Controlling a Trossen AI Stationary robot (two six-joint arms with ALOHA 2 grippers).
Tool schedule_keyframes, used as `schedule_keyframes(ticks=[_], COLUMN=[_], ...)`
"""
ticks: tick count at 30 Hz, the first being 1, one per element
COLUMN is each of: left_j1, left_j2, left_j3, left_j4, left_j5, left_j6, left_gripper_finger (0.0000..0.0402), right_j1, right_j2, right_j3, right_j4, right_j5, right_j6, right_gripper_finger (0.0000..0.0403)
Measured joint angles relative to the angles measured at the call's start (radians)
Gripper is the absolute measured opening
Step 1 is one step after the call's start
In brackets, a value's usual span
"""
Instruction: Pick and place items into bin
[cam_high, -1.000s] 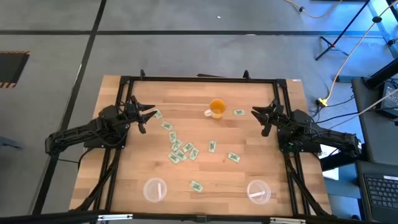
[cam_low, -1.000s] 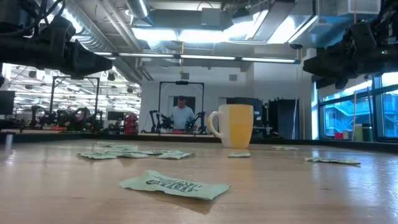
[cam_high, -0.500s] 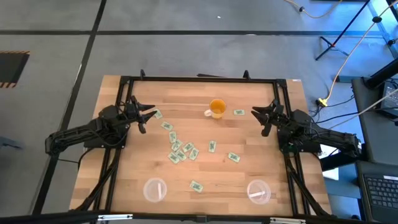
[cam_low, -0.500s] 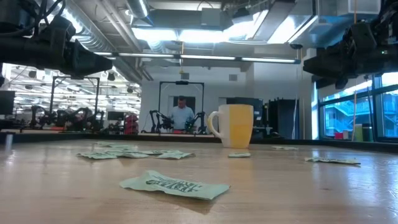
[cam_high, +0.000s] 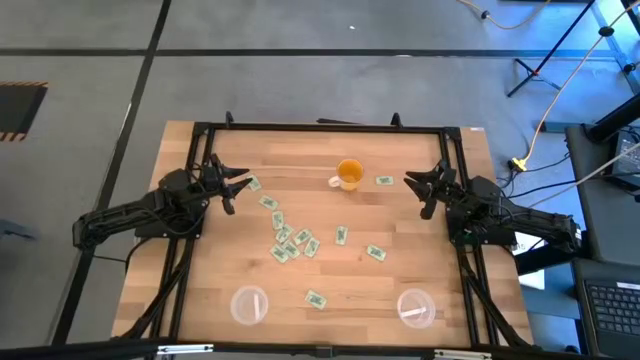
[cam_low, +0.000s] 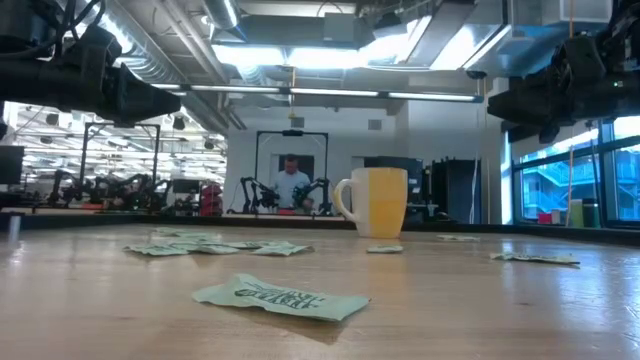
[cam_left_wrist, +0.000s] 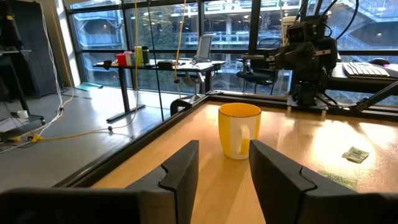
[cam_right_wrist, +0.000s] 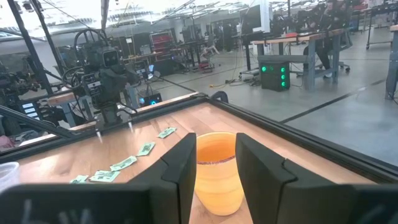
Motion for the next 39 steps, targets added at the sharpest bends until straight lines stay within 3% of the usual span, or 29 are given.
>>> schedule_keyframes(ticks=[15, 23, 39], left_j1=[0.000, 0.000, 0.000], left_j2=[0.000, 0.000, 0.000], left_j3=[0.000, 0.000, 0.000], left_j4=[0.000, 0.000, 0.000], left_j5=[0.000, 0.000, 0.000], left_j6=[0.000, 0.000, 0.000], left_gripper_finger=[0.0135, 0.0136, 0.0134], right_j1=[0.000, 0.000, 0.000], right_j2=[0.000, 0.000, 0.000], right_j3=[0.000, 0.000, 0.000], right_j4=[0.003, -0.002, -0.006], right_j5=[0.000, 0.000, 0.000], right_j6=[0.008, 0.181, 0.189], right_gripper_finger=[0.0116, 0.0116, 0.0116])
